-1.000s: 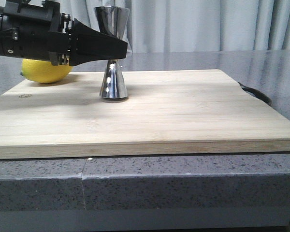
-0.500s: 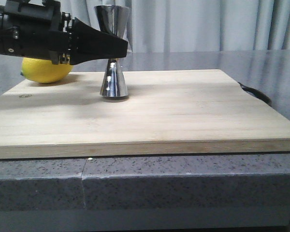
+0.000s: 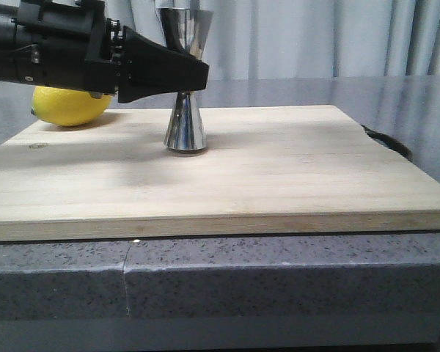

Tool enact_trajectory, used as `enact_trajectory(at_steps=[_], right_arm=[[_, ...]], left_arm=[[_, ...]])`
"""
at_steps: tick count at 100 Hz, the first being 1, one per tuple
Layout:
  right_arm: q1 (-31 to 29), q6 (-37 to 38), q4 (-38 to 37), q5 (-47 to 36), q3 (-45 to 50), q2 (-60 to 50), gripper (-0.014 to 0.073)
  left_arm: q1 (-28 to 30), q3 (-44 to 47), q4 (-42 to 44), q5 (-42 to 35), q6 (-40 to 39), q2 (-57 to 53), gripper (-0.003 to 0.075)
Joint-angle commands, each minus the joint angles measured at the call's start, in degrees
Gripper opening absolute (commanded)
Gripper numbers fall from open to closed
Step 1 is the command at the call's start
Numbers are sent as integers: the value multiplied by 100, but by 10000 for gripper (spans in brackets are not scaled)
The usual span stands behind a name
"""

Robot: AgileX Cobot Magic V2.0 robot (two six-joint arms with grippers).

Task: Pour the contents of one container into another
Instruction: 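Lift the beaker with the right gripper over the jigger cup, then tilt the beaker with the right gripper, pouring liquid into the jigger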

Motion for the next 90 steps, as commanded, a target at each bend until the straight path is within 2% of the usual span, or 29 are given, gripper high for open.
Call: enact_trajectory(at_steps=[1, 43, 90], right_arm=[[8, -312, -126, -229, -255, -149, 304], [8, -1274, -126, -17, -259, -130, 304], [8, -2219, -126, -132, -259, -130, 304]], left_arm=[[-71, -158, -529, 594, 29, -234, 187], [-71, -298, -529, 594, 29, -234, 187], [-71, -396, -529, 594, 29, -234, 187]])
